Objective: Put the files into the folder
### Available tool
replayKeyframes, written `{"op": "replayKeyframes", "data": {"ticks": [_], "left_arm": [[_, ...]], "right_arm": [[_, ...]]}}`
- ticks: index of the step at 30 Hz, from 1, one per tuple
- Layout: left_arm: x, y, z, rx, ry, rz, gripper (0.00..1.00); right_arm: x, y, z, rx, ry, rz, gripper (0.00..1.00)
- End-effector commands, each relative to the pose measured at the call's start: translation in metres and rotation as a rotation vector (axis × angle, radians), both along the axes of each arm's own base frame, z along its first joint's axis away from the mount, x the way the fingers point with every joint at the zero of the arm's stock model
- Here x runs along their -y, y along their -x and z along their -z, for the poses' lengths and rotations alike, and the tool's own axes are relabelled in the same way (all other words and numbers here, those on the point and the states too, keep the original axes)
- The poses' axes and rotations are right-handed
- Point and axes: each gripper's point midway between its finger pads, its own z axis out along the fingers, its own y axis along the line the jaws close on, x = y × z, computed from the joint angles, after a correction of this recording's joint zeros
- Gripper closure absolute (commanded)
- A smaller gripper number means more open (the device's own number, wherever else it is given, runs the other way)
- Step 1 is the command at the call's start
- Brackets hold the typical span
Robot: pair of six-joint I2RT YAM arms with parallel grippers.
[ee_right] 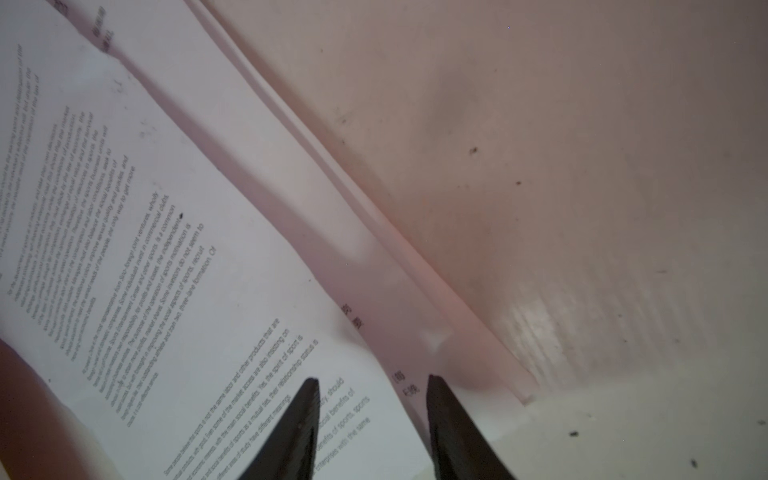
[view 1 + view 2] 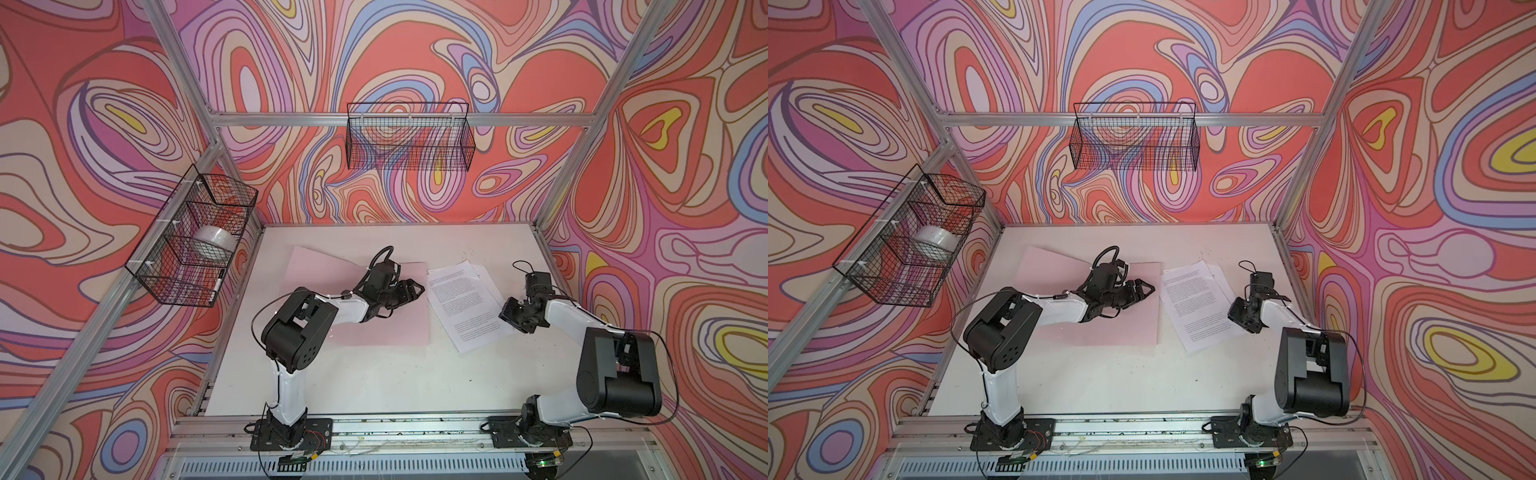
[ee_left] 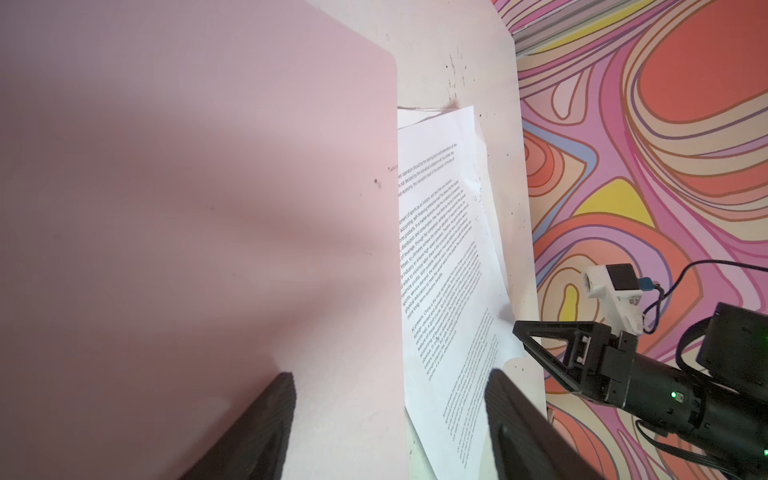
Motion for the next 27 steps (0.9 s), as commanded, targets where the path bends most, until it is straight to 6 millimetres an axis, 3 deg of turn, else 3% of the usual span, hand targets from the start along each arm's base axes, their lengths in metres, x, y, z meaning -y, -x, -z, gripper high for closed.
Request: {"op": "replayKeyframes", "data": {"ticks": [1,9,13,17,21,27], "left_arm": [[0.002,0.001,0.006,-0.002,0.019,-0.006,0.27],[0.0,0.0,0.01,-0.009,0.049,-0.031,0.28],[-0.001,0.001,0.009,-0.006,0.051,-0.033,0.28],[-0.001,0.001,0.005,-0.001,0.048,-0.026,0.28],[0.0,0.001,-0.006,0.013,0.037,-0.008,0.28],[-0.002,0.001,-0.039,0.048,0.039,0.009,0.27]], "right_arm": [[-0.008,0.007,0.005,-0.014,-0.051,-0.005,0.56],[-0.009,0.011,0.019,-0.053,-0.06,-0.012,0.62],[-0.011,0.009,0.016,-0.046,-0.067,-0.014,0.75],[-0.014,0.005,0.001,-0.004,-0.084,-0.014,1.0],[-0.025,-0.003,-0.025,0.081,-0.15,-0.013,1.0],[-0.035,-0.013,-0.07,0.184,-0.24,0.02,1.0]]}}
